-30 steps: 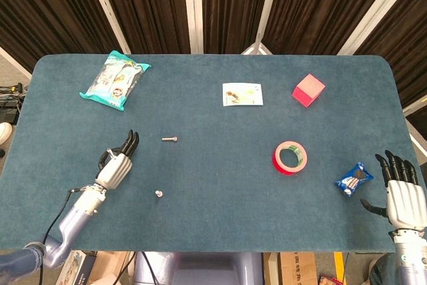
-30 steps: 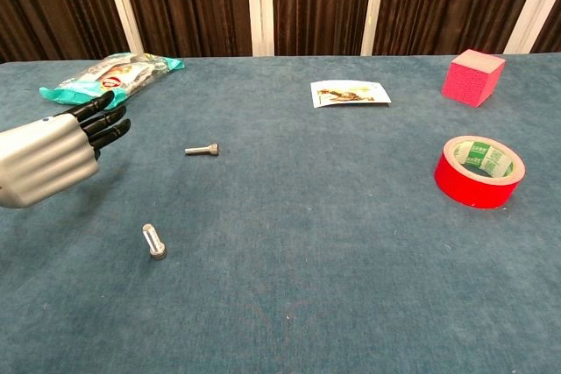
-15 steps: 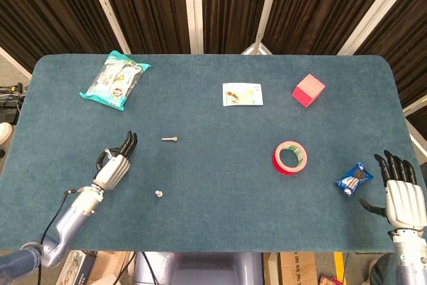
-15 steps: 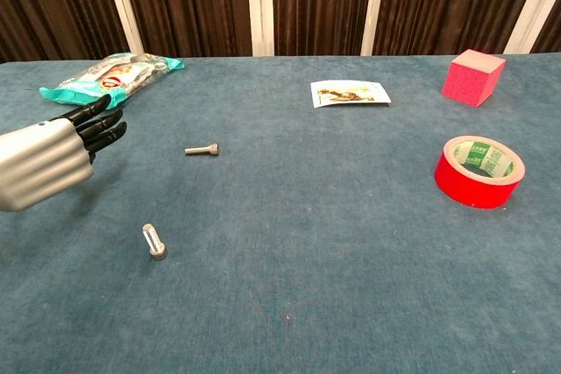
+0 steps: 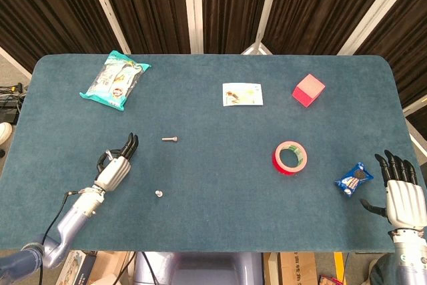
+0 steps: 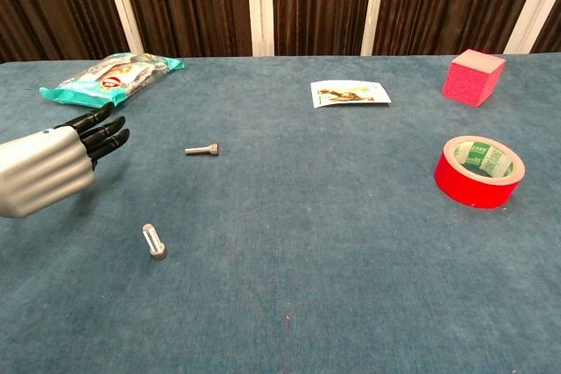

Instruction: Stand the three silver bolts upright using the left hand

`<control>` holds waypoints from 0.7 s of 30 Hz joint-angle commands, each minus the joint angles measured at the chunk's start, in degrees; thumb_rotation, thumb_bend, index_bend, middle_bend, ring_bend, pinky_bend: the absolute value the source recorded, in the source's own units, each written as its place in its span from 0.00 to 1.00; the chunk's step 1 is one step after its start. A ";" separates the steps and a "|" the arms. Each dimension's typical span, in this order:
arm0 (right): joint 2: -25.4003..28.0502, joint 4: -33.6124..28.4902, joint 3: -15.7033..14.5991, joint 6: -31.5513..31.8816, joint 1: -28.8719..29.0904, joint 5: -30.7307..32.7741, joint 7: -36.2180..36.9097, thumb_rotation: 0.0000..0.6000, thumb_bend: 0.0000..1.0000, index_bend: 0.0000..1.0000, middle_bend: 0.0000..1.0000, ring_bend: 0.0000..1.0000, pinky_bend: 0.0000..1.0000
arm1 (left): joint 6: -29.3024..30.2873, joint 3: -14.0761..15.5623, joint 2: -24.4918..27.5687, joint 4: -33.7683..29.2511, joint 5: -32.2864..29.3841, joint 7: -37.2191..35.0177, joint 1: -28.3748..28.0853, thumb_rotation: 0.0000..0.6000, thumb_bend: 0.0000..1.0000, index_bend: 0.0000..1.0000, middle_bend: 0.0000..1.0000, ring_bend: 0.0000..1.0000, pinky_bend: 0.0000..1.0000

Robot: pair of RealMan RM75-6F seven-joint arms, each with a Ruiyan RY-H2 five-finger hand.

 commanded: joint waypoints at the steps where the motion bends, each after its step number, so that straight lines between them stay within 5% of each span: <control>1: 0.00 -0.06 0.01 0.07 -0.03 0.01 -0.01 1.00 0.00 0.11 0.03 0.00 0.00 | -0.16 -0.08 -0.02 0.02 0.04 0.06 0.13 1.00 0.56 0.53 0.03 0.00 0.00; 21: 0.19 -0.38 0.05 -0.01 -0.09 0.30 -0.16 1.00 0.00 0.11 0.03 0.00 0.00 | 0.11 -0.73 0.42 -1.27 1.37 0.70 0.88 1.00 0.53 0.41 0.02 0.00 0.00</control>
